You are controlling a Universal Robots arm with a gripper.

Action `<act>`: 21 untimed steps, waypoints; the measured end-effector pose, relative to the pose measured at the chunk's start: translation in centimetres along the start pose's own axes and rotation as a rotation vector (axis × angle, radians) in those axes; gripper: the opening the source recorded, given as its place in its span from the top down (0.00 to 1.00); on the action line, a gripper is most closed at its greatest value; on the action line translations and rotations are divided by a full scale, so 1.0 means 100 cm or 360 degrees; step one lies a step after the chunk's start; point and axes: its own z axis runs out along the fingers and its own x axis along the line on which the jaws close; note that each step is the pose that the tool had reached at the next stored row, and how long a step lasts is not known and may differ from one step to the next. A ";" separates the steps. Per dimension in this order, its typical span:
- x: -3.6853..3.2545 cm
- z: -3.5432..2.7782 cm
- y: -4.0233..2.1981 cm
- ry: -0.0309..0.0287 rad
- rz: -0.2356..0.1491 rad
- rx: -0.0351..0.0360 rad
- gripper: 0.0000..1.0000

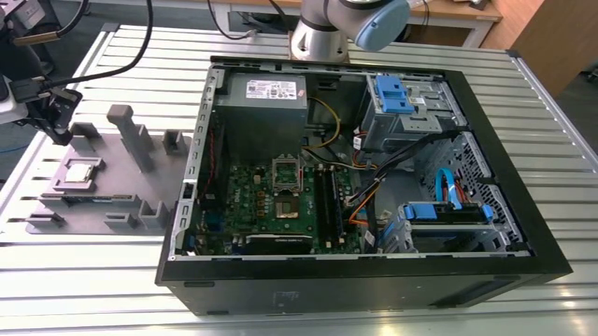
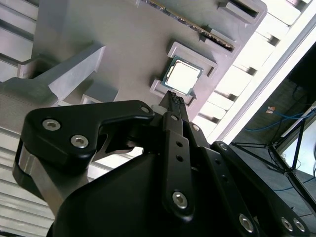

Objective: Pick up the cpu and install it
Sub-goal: 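Pick up the cpu and move it towards the insertion slot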

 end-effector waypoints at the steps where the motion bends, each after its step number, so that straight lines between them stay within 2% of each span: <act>1: 0.0000 0.0000 0.0000 0.00000 0.0000 0.0000 0.89; 13: 0.0000 0.0008 0.0000 -0.00005 0.0000 0.0000 0.89; 21: 0.0013 0.0081 -0.0002 -0.00004 0.0000 0.0005 0.89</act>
